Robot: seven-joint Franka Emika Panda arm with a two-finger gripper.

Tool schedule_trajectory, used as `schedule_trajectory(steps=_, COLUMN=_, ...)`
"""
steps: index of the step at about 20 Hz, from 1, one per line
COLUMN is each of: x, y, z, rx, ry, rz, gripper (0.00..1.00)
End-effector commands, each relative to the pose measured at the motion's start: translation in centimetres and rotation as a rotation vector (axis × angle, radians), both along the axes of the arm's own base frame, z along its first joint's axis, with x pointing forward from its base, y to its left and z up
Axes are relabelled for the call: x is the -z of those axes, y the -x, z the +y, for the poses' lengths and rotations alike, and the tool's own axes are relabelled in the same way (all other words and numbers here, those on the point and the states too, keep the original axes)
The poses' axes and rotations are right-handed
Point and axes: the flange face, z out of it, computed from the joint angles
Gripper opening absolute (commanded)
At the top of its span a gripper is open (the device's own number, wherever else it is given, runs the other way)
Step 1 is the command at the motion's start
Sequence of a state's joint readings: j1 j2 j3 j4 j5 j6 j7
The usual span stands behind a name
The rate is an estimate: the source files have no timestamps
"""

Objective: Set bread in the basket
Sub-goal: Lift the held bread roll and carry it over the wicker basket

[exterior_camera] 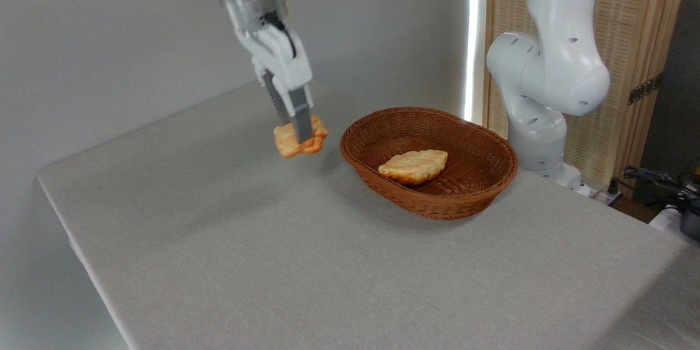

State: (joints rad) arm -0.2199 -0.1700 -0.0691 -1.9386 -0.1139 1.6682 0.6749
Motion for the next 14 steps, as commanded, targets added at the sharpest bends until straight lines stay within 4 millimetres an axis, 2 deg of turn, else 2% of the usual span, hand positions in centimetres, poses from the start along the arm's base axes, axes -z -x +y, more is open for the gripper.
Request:
schedule_trajectory(steps=1, x=-1.5, y=4.5, z=2.3, rx=-0.050, ry=-0.004, rz=0.039, gripper=0.56)
schedule_trajectory(steps=3, x=-0.8, y=6.4, z=2.6, rx=-0.077, ry=-0.022, rz=0.092, gripper=0.56)
schedule_trajectory(steps=4, x=-0.3, y=7.1, z=2.6, rx=-0.096, ry=-0.033, rz=0.120, gripper=0.64)
schedule_trajectory(steps=8, x=2.7, y=9.4, z=1.8, rx=-0.088, ry=-0.088, rz=0.241, gripper=0.65)
schedule_trajectory(steps=10, x=4.6, y=10.3, z=1.0, rx=-0.058, ry=-0.106, rz=0.281, gripper=0.96)
schedule_trajectory(steps=11, x=5.3, y=10.5, z=0.7, rx=-0.046, ry=-0.112, rz=0.295, gripper=1.00)
schedule_trajectory(steps=14, x=6.2, y=10.2, z=0.4, rx=-0.041, ry=-0.119, rz=0.315, gripper=1.00)
